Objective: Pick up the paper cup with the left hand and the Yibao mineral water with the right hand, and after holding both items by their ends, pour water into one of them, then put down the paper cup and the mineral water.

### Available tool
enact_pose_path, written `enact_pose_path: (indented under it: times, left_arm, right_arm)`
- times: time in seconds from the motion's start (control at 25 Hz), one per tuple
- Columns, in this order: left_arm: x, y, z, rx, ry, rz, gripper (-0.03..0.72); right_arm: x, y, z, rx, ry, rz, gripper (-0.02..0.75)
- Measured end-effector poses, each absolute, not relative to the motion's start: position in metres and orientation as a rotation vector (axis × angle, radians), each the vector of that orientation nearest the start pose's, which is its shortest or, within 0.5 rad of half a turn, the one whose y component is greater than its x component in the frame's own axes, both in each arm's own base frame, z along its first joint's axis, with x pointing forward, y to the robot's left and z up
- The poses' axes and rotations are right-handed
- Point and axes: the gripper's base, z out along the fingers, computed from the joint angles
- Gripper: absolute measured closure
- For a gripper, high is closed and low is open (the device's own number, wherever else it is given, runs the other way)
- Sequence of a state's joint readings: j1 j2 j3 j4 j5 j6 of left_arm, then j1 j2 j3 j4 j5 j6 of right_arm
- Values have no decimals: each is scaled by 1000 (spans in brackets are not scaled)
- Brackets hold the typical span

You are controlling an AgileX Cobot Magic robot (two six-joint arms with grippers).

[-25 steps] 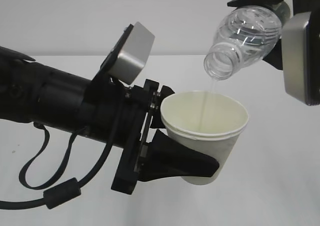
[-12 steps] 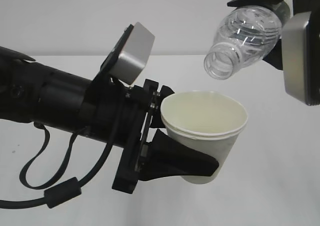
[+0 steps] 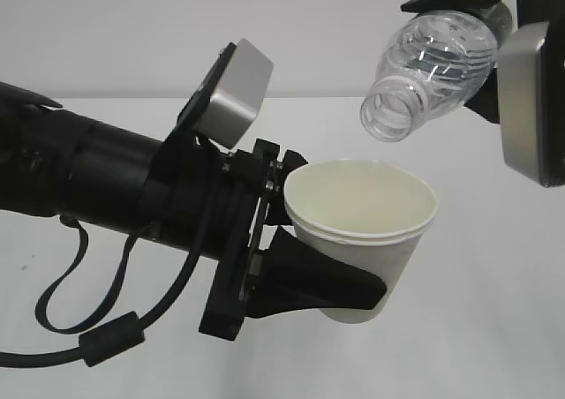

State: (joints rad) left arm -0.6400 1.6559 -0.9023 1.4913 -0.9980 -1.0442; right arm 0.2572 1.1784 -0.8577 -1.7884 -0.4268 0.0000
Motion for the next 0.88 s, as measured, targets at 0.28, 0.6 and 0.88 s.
enact_pose_path:
  times: [0.28, 0.6, 0.88]
  left_arm:
    - [208, -250, 238, 1480, 1418, -1196, 235]
    - [208, -250, 238, 1480, 1420, -1197, 235]
    - [208, -250, 238, 1480, 1420, -1197, 235]
  right_arm:
    - [238, 100, 335, -1790, 720, -673, 264]
    - [238, 100, 335, -1791, 719, -674, 265]
    - [238, 100, 335, -1791, 719, -674, 264]
